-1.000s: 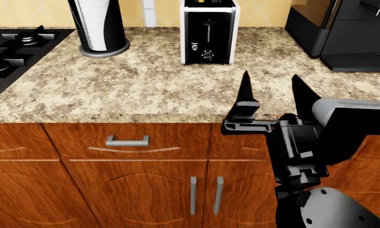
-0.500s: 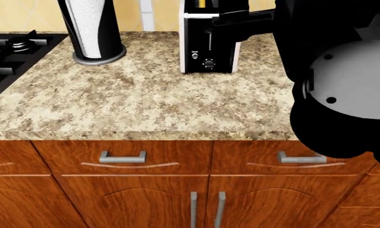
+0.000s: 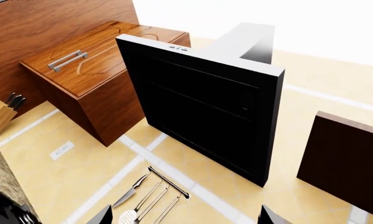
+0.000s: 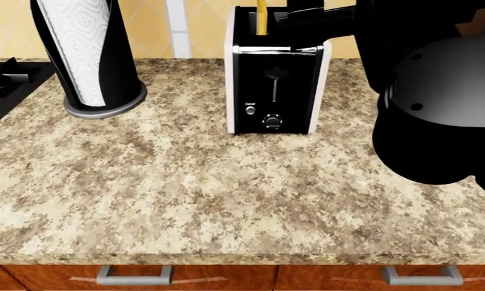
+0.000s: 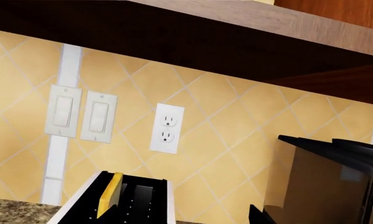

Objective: Push down the lever of the toaster to turn it on.

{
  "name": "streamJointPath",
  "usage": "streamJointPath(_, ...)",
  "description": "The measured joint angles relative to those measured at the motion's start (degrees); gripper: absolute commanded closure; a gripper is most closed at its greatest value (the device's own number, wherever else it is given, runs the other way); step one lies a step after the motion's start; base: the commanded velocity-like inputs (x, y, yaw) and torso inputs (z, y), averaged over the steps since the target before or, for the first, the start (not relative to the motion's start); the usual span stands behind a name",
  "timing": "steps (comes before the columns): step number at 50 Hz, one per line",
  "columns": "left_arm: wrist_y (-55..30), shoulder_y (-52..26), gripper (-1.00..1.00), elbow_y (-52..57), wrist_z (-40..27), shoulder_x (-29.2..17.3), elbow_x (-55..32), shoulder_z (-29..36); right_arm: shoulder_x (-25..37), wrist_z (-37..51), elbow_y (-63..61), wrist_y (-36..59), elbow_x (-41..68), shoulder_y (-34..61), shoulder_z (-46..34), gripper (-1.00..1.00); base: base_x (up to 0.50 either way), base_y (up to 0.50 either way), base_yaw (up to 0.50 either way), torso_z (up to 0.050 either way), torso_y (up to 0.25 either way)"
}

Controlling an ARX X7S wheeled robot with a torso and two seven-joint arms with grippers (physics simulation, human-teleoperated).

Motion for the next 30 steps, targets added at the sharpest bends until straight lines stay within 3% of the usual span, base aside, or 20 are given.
streamJointPath(12,0.0,0.1,-1.00,0.0,0.2,0.2,-0.2,-0.2,0.3,0.4,-0.2,-0.1,0.0,0.2,0.0,-1.00,0.47,0.00,0.00,0.000,0.001)
streamJointPath(29,0.0,0.1,-1.00,-0.1,0.5,0.5,-0.5,-0.5,0.5,0.4,-0.7,-0.1,-1.1,0.0,-0.5,-1.00,0.01,0.00,0.00,0.000,0.001)
streamJointPath(30,0.0,0.1,-1.00,-0.1,0.5,0.5,-0.6,-0.5,0.5,0.4,-0.6,-0.1,-1.2,0.0,-0.6,1.00,0.00,0.00,0.00,0.000,0.000)
